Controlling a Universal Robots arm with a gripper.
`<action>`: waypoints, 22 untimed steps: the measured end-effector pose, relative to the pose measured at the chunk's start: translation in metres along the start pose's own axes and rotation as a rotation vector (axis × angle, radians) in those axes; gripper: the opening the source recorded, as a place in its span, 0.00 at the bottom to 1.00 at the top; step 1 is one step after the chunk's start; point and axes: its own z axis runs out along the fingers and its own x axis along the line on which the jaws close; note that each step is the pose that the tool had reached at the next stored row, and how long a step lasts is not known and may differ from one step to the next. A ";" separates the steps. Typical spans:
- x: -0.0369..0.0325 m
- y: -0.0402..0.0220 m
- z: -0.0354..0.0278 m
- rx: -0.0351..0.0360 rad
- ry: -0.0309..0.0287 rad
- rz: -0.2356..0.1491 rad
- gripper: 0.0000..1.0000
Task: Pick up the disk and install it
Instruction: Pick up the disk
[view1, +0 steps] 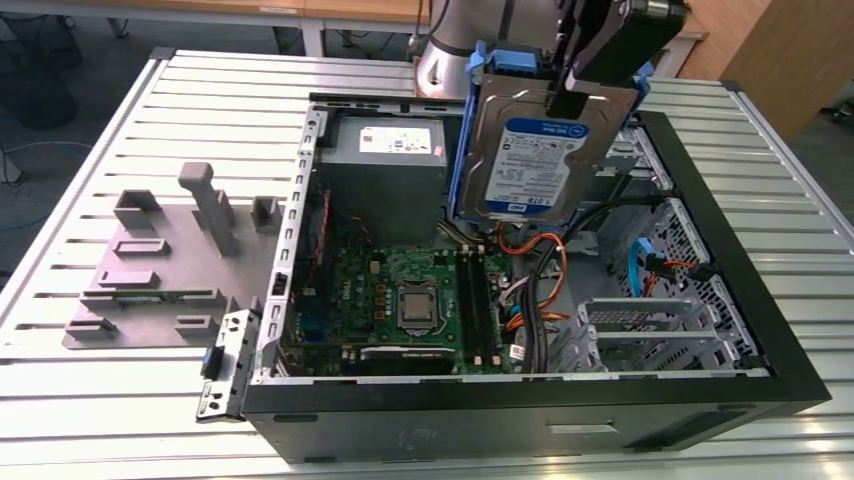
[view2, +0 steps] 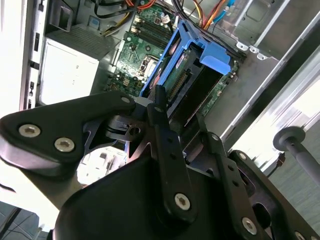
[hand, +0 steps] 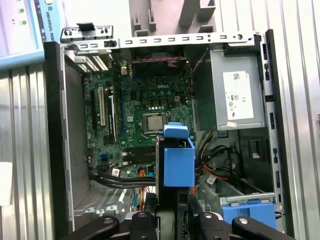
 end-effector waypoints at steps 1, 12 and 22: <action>0.0015 -0.0002 0.0000 0.0000 0.0000 0.000 0.35; 0.0190 -0.0019 -0.0009 0.0000 0.0001 0.001 0.35; 0.0328 -0.0033 -0.0014 0.0001 0.0000 0.002 0.35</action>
